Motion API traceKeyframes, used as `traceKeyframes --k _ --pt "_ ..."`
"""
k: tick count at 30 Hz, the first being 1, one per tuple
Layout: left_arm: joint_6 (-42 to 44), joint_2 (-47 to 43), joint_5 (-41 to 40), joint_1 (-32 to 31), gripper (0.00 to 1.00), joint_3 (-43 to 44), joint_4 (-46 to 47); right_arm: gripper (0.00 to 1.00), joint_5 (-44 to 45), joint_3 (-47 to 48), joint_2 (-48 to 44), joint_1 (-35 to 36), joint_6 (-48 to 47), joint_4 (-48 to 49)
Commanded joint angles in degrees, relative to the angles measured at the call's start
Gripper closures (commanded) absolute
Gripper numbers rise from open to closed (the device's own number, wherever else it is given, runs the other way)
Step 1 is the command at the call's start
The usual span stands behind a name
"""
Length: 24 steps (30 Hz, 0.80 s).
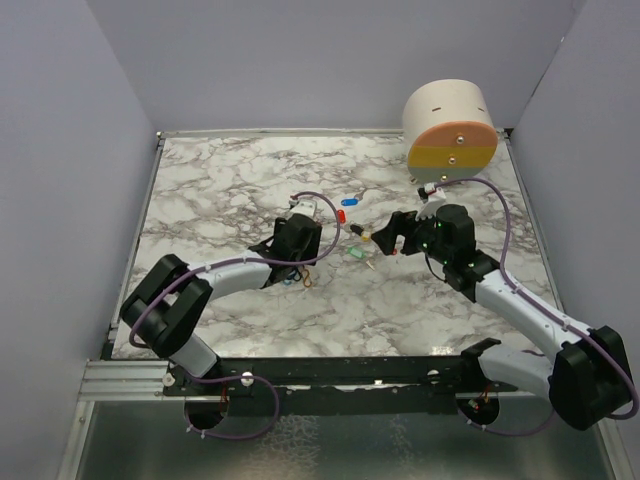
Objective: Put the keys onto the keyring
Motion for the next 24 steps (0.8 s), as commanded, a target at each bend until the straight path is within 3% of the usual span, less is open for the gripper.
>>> traceKeyframes --k 1,4,24 --pt "1.12 3.01 3.56 -0.23 0.38 0.15 4.45 0.16 -0.92 1.02 -1.51 0.41 0.15 -0.84" --pt "1.13 4.73 3.68 -0.16 0.43 0.52 4.85 0.16 -0.82 0.94 -1.72 0.40 0.07 -0.94" --pt "1.04 8.74 6.04 1.90 0.45 0.34 7.29 0.16 -0.59 0.80 -0.69 0.41 -0.10 -0.60"
